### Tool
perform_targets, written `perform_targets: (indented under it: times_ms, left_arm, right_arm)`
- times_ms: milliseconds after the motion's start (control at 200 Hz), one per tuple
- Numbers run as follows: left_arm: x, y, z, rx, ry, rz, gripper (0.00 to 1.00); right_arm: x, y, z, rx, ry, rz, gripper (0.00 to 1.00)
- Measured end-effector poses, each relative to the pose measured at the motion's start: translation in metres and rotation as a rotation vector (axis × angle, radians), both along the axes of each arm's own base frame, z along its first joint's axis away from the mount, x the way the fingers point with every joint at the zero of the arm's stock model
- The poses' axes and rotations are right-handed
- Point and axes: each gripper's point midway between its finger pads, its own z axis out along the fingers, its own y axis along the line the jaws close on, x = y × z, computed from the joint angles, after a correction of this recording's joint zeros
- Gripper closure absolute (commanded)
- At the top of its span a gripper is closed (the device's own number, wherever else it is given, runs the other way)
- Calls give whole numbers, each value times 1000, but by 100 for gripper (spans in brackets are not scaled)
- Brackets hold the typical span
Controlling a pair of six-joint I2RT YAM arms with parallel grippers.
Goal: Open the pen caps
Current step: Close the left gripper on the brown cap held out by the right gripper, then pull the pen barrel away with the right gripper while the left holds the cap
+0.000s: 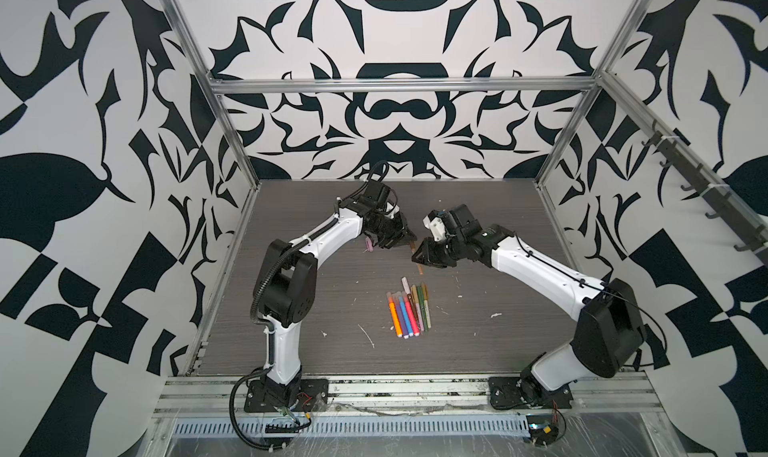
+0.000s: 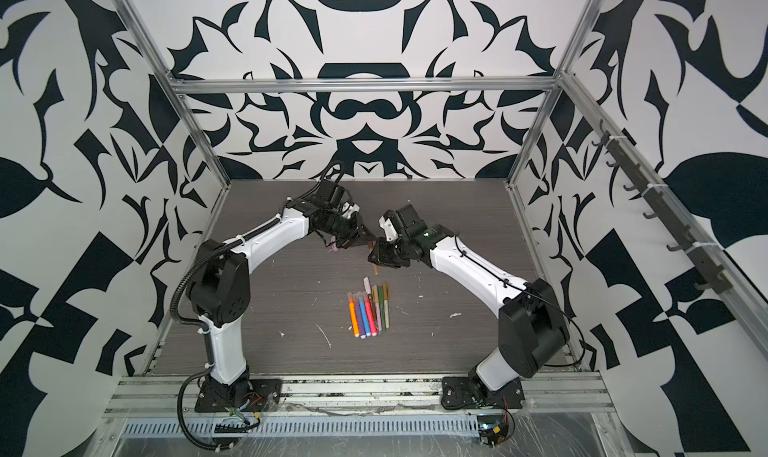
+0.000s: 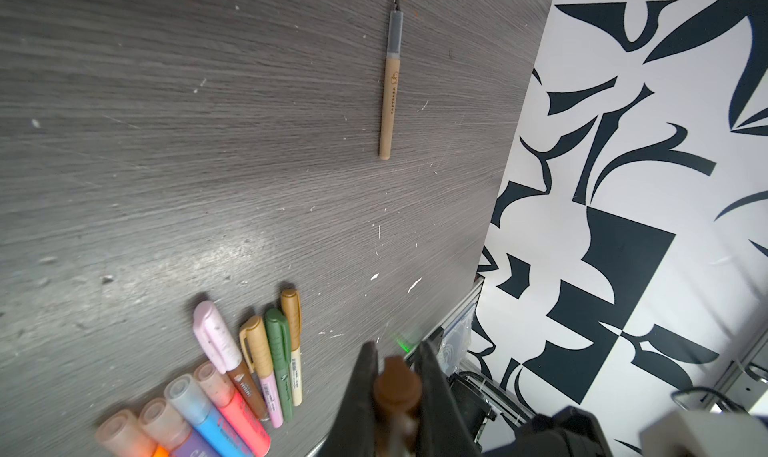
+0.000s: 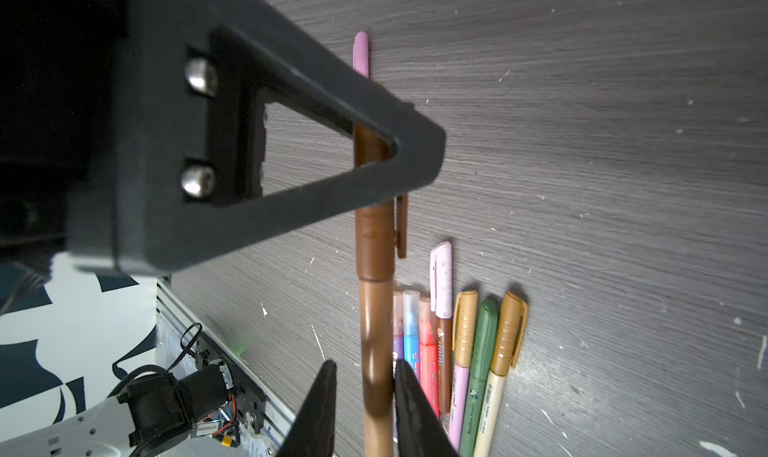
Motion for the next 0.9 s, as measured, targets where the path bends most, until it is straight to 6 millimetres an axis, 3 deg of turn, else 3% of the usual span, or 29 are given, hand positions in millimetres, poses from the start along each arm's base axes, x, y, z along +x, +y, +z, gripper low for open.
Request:
perform_targets:
  times_ms: [225,340,570,800,900]
  left_arm:
    - [-2,-1,2,-12,12,-4,100]
    - [-2,-2,2,-14,14,-5,100]
    - [9,-1,4,-11,15,-2,100]
    - [36,9,6,-19,75,-28,100]
    - [87,35,11,-5,-19,63,100]
  right_arm:
    - [-1,3,-7,8,33,11,76]
    - [-2,4,-9,12,42,13,100]
    - [3,3,-7,14,21,5,100]
    - [19,7,-6,81,-120,-76,100]
    - [-26,8,-25,62,-25,-35,100]
